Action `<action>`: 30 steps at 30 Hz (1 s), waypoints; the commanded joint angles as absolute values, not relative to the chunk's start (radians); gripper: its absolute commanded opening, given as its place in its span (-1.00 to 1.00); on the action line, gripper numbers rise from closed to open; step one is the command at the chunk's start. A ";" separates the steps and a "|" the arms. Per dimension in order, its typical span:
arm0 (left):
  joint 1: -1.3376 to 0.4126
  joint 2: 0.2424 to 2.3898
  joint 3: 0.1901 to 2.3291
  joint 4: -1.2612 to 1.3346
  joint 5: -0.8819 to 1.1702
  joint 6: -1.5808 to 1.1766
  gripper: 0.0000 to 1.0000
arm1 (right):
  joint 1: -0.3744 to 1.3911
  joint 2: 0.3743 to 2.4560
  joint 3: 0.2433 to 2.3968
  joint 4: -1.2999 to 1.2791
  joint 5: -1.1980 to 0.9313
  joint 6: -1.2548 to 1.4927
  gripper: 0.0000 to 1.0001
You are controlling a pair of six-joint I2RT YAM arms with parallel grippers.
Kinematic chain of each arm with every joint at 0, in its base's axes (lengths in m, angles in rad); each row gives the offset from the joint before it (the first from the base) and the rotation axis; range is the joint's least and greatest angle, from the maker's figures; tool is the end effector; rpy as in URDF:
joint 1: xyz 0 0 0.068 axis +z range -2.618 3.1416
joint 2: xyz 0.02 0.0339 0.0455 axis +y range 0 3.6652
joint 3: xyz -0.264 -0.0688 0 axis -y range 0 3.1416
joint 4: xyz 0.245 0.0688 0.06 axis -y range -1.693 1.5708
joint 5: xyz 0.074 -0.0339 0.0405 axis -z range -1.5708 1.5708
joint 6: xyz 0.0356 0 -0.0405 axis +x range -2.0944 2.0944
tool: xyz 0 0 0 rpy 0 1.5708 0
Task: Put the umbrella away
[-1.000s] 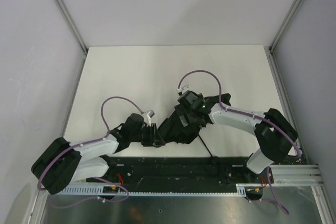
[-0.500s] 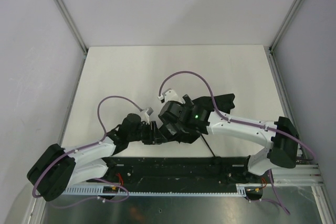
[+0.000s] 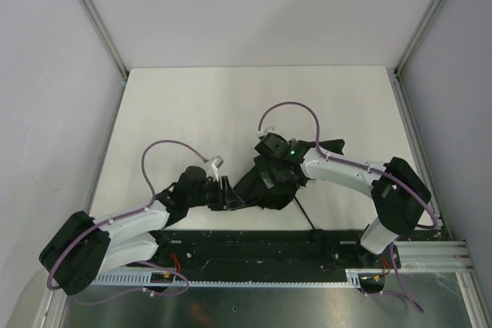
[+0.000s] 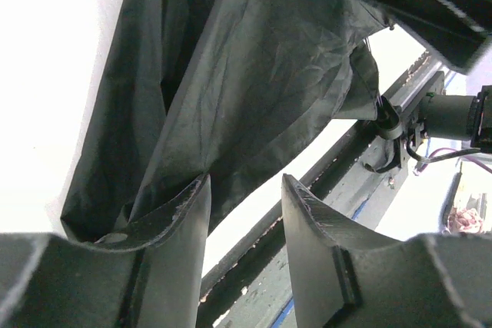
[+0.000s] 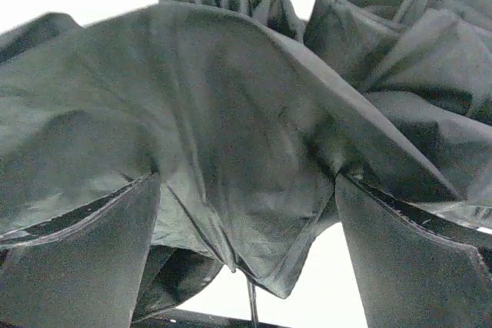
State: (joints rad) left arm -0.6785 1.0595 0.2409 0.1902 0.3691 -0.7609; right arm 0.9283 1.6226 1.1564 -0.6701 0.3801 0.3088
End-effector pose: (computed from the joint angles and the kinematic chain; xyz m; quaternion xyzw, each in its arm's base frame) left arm 0.1389 -0.1285 0.1428 0.0472 0.8786 -0.4171 0.2278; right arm 0.2051 0.2519 0.2235 -0.2535 0.9257 -0.0276 0.2794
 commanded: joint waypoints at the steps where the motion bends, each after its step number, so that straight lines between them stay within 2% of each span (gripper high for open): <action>1: -0.680 1.070 0.249 0.222 0.352 -0.758 -0.05 | 0.884 1.587 1.069 -0.575 0.242 0.317 0.99; 8: -0.683 1.019 0.290 0.221 0.448 -0.737 0.10 | 0.844 1.583 0.981 -0.527 0.217 0.327 0.99; 11: -0.688 0.934 0.309 0.211 0.488 -0.737 -0.11 | 0.792 1.531 0.936 -0.483 0.139 0.318 0.99; 15: -0.734 0.917 0.376 0.209 0.525 -0.715 -0.78 | 0.732 1.445 0.855 -0.377 -0.025 0.295 0.99; 17: -0.768 0.958 0.414 0.209 0.506 -0.692 -0.95 | 0.696 1.418 0.815 -0.321 -0.114 0.292 0.99; 24: -0.839 1.210 0.476 0.189 0.363 -0.705 -1.00 | 0.623 1.371 0.741 -0.236 -0.254 0.284 0.99; 30: -0.849 1.205 0.429 0.190 0.217 -0.762 -1.00 | 0.611 1.364 0.738 -0.232 -0.270 0.270 0.99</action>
State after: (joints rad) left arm -0.8398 1.2381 0.4480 0.1703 0.3454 -0.7246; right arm 0.6163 1.3842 0.7483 -0.2588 -0.2058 0.2893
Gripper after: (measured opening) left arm 0.003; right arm 0.992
